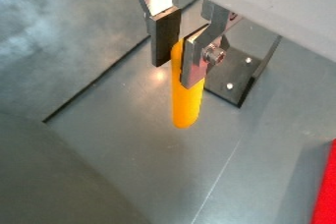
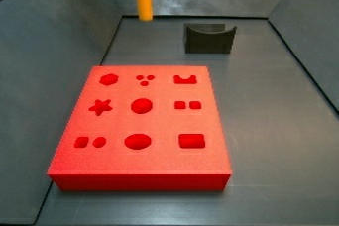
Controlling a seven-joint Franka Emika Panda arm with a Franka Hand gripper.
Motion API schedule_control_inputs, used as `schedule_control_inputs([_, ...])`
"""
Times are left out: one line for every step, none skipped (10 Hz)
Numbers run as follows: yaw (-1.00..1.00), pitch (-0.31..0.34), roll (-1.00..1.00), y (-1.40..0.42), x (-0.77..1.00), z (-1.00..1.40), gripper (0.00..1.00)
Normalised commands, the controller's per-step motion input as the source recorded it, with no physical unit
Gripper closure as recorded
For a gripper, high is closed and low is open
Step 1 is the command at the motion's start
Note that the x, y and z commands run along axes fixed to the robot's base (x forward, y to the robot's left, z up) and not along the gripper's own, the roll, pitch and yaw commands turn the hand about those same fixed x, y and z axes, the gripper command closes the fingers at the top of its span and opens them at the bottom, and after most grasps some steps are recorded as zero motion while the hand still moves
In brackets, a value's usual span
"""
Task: Pick up the oval object. Move up. Move to above the board. Insert the oval object.
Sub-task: Move to above the board.
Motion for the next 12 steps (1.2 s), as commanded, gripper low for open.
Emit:
schedule_control_inputs([0.05, -0.012, -0.08, -0.03, -0.13, 1.0, 1.0])
schedule_control_inputs([0.04, 0.002, -0.07, -0.03, -0.12, 1.0, 1.0])
schedule_control_inputs([0.03, 0.02, -0.05, -0.02, -0.12, 1.0, 1.0])
schedule_control_inputs([0.03, 0.042, -0.03, -0.02, -0.11, 1.0, 1.0])
schedule_control_inputs([0.02, 0.063, -0.01, -0.01, -0.09, 1.0, 1.0])
schedule_control_inputs([0.02, 0.073, 0.0, -0.01, -0.08, 1.0, 1.0])
schedule_control_inputs([0.02, 0.087, 0.01, -0.01, -0.07, 1.0, 1.0])
schedule_control_inputs([0.02, 0.092, 0.02, -0.01, -0.06, 1.0, 1.0])
schedule_control_inputs([0.02, 0.094, 0.03, -0.01, -0.05, 1.0, 1.0])
schedule_control_inputs([0.02, 0.099, 0.04, -0.01, -0.04, 0.93, 1.0])
schedule_control_inputs([0.02, 0.097, 0.04, 0.0, -0.02, 0.72, 1.0])
schedule_control_inputs([0.02, 0.097, 0.05, 0.0, -0.01, 0.61, 1.0])
